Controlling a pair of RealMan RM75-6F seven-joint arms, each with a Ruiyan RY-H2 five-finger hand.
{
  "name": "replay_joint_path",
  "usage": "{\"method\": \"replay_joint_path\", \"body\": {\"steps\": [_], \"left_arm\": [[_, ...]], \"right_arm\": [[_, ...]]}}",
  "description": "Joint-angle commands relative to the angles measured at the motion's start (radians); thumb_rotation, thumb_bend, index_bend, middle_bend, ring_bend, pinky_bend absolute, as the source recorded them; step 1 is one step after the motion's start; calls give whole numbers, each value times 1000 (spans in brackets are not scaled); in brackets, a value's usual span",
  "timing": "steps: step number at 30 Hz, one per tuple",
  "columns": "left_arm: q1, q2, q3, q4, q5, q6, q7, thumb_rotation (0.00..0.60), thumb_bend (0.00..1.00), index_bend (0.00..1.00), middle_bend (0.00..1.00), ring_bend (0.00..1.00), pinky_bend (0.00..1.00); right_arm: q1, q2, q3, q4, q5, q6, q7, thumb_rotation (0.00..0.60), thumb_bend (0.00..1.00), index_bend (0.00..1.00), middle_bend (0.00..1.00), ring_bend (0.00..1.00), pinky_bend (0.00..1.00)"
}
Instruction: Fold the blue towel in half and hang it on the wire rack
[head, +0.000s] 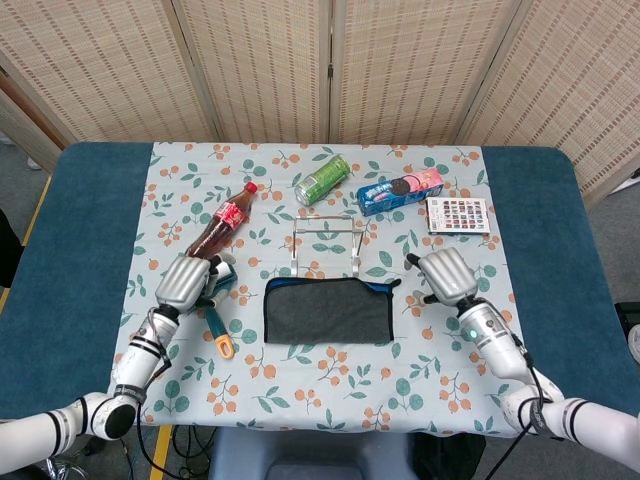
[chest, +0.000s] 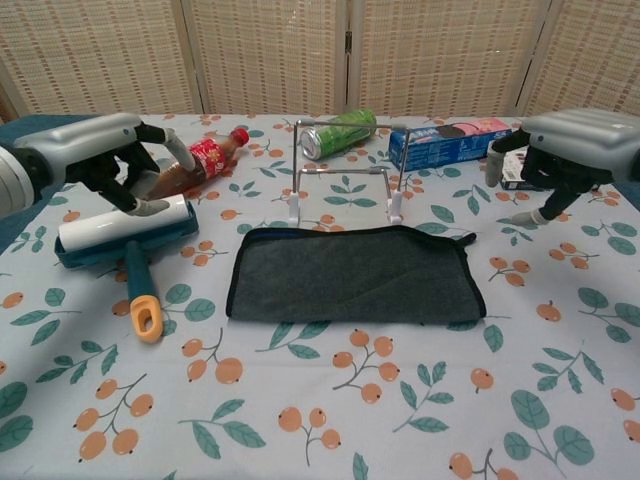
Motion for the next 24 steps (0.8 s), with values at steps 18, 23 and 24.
{"method": "replay_joint_path", "body": {"steps": [18, 23, 24], "left_arm": [[166, 168, 57, -185, 44, 230, 110, 600, 313, 296, 545, 437, 572], [227, 197, 73, -200, 59, 304, 116, 600, 313, 294, 528, 419, 555], [237, 205, 75, -207, 58, 312, 117, 600, 313, 292, 528, 419, 552]], "right_arm": [[-93, 121, -138, -23, -294, 203, 87, 600, 194, 400, 859, 826, 964], [-64, 109, -164, 52, -400, 230, 144, 600, 193, 400, 859, 825, 964], [-56, 104, -166, 68, -411, 225, 151, 600, 188, 400, 859, 825, 964]]}}
